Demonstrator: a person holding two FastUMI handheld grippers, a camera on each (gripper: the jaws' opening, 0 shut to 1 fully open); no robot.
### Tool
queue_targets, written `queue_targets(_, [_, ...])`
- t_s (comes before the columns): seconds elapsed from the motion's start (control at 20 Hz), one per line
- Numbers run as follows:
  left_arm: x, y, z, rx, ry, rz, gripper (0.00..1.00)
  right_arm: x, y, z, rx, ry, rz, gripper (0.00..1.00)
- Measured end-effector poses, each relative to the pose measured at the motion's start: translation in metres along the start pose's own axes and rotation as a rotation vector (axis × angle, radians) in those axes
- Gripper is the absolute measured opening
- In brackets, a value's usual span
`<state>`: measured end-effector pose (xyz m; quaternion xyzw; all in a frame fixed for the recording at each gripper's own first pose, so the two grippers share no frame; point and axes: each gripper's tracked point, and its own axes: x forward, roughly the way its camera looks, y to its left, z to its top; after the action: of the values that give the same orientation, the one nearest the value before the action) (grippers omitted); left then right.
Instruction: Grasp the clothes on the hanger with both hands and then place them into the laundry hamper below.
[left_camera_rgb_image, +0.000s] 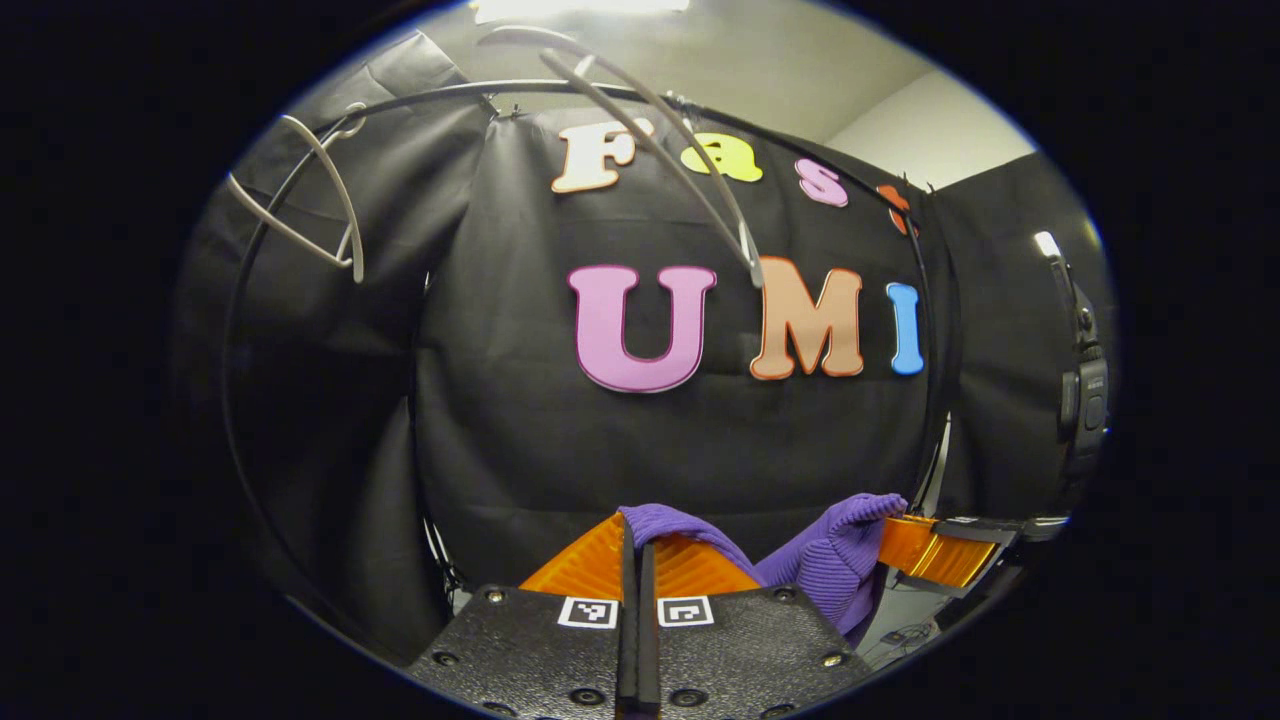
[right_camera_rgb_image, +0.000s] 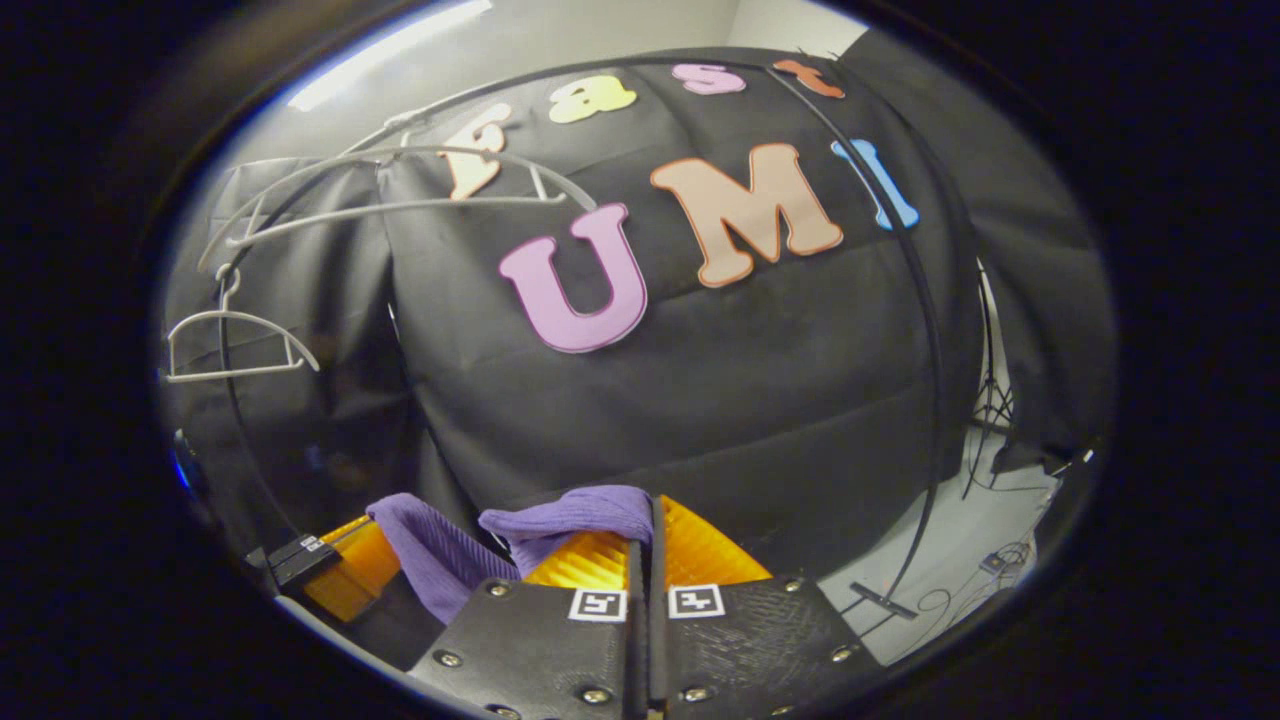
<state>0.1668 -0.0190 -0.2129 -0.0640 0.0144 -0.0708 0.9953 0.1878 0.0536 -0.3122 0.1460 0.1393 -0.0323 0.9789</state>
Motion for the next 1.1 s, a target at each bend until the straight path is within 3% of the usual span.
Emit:
queue_targets(0.35, [0.012,0.007,-0.058,0.024,0.029,0.003,0.01,0.024,-0.014,-0.062,0.005,0.094,-0.018,0.01])
queue_targets(0.8, [0.021,0.032,-0.13,0.014,0.137,0.076,0.01,0.037,-0.039,-0.135,-0.049,0.194,-0.082,0.02])
queue_targets(0.85, [0.022,0.034,-0.14,0.011,0.155,0.079,0.1,0.04,-0.046,-0.144,-0.083,0.211,-0.105,0.0])
queue_targets(0.9, [0.021,0.035,-0.152,0.014,0.184,0.082,0.19,0.039,-0.053,-0.154,-0.121,0.234,-0.129,0.14])
queue_targets(0.95, [0.021,0.033,-0.164,0.023,0.213,0.076,0.39,0.037,-0.057,-0.163,-0.151,0.256,-0.139,0.31])
queue_targets(1.0, [0.022,0.034,-0.176,0.034,0.243,0.087,0.58,0.033,-0.062,-0.172,-0.181,0.275,-0.153,0.32])
queue_targets(1.1, [0.016,0.036,-0.205,0.025,0.324,0.079,0.98,0.035,-0.06,-0.175,-0.2,0.27,-0.136,0.64])
